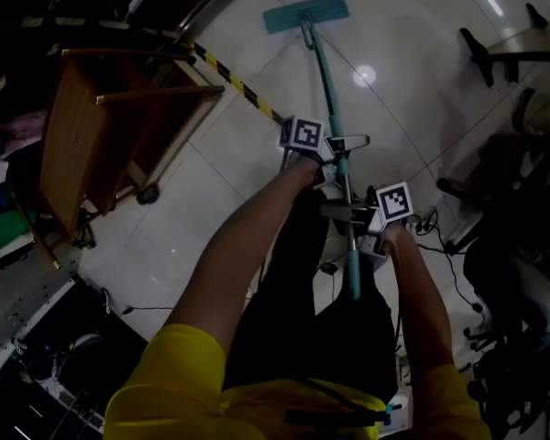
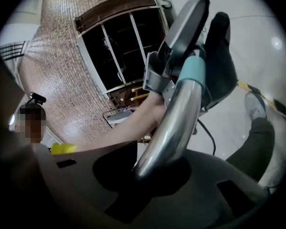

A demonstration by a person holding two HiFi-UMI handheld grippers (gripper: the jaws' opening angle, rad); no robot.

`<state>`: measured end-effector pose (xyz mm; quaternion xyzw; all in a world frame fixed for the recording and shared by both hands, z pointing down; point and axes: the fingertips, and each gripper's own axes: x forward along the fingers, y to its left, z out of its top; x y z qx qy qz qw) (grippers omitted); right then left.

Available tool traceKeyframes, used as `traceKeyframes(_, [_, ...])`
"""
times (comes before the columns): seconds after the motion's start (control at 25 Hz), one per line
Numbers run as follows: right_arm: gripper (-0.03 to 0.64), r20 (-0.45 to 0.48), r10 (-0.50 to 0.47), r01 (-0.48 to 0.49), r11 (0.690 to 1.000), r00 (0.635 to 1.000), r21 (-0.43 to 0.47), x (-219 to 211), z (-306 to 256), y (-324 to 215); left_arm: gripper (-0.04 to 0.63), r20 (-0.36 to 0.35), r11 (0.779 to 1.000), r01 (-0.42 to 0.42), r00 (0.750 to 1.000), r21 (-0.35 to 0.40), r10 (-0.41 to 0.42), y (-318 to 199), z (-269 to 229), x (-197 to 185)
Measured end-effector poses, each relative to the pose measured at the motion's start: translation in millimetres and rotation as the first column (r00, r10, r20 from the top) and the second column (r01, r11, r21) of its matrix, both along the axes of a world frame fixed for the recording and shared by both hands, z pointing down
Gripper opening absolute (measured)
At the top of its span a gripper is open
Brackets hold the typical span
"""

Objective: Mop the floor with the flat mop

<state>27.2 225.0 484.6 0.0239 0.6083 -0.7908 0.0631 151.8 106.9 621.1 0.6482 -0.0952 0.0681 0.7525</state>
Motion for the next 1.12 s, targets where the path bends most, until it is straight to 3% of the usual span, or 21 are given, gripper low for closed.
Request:
traceKeyframes(0.28, [0.101, -0.014, -0.040, 0.039, 0.996, 0.999, -0.074, 19.8, -76.7, 108.2, 0.153, -0.052, 0.990, 0.031, 0.998, -0.140, -0.038, 123.6, -71.3, 21.5])
traceKeyframes(0.48, [0.100, -0.036, -0.081, 0.077, 0.993, 0.996, -0.088, 33.9, -98.3, 170.9, 0.156, -0.090, 0.987, 0.059, 0.993, -0.148, -0.072, 183.7, -95.9, 38.5])
traceKeyframes(1.12, [0.089, -0.032, -0.052, 0.051, 0.999, 0.998, -0.014, 31.5, -104.6, 171.3, 0.152, -0.099, 0.993, 0.113, 0.988, -0.044, -0.117, 168.2, -114.1, 29.7])
